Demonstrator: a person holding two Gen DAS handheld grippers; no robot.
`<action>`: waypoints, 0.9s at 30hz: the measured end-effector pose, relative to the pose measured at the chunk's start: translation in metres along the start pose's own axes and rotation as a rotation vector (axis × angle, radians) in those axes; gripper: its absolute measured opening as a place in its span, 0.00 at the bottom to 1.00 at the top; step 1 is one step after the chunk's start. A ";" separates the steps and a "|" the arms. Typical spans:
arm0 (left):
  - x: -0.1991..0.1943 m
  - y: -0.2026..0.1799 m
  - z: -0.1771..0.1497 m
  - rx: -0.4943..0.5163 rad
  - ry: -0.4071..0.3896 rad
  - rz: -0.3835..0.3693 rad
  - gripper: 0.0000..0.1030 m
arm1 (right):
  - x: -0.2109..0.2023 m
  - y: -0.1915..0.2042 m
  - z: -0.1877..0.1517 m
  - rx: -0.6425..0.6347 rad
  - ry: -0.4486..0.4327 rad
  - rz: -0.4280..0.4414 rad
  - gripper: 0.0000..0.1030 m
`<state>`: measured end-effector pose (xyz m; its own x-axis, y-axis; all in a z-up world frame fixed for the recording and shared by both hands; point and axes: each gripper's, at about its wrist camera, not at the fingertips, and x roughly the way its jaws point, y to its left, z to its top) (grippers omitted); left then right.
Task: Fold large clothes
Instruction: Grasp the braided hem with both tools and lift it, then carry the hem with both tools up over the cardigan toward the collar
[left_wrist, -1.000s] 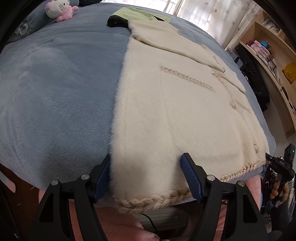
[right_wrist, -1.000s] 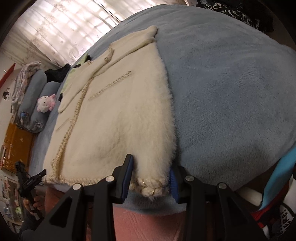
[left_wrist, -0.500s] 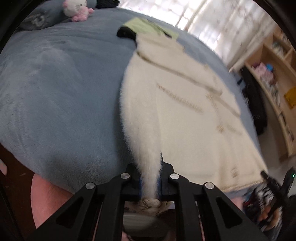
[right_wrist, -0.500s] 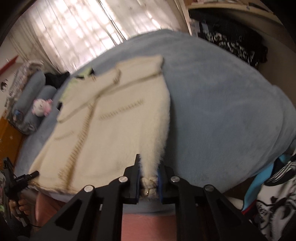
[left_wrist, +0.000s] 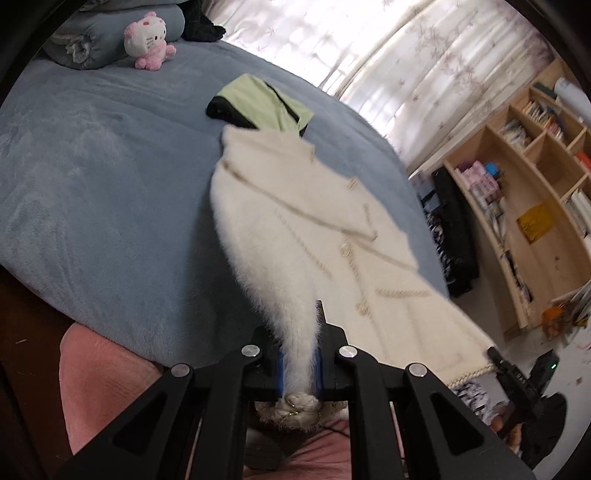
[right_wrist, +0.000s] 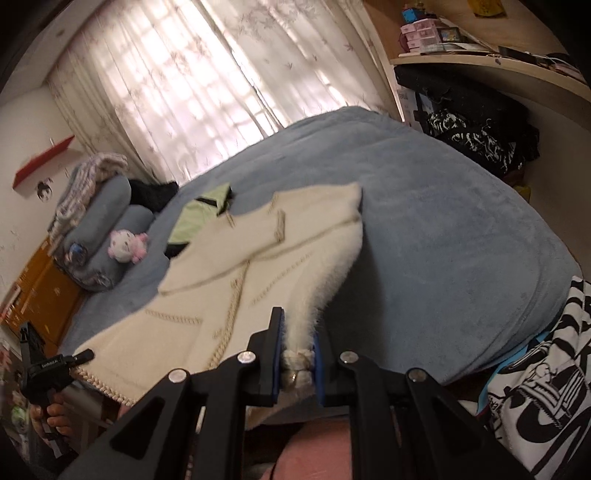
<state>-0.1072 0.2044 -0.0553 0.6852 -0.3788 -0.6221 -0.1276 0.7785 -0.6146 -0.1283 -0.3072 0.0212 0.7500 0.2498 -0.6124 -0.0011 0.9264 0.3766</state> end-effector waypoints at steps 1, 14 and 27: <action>-0.003 0.000 0.005 -0.008 -0.008 -0.007 0.08 | -0.002 -0.003 0.007 0.020 -0.012 0.009 0.12; 0.094 0.002 0.188 -0.084 -0.087 0.056 0.11 | 0.091 -0.010 0.164 0.118 -0.123 -0.036 0.12; 0.291 0.028 0.292 -0.095 0.025 0.262 0.68 | 0.297 -0.033 0.248 0.085 0.051 -0.175 0.40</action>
<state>0.2987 0.2619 -0.1117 0.6019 -0.1839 -0.7771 -0.3655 0.8018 -0.4728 0.2586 -0.3334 -0.0005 0.6992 0.1032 -0.7075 0.1840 0.9302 0.3176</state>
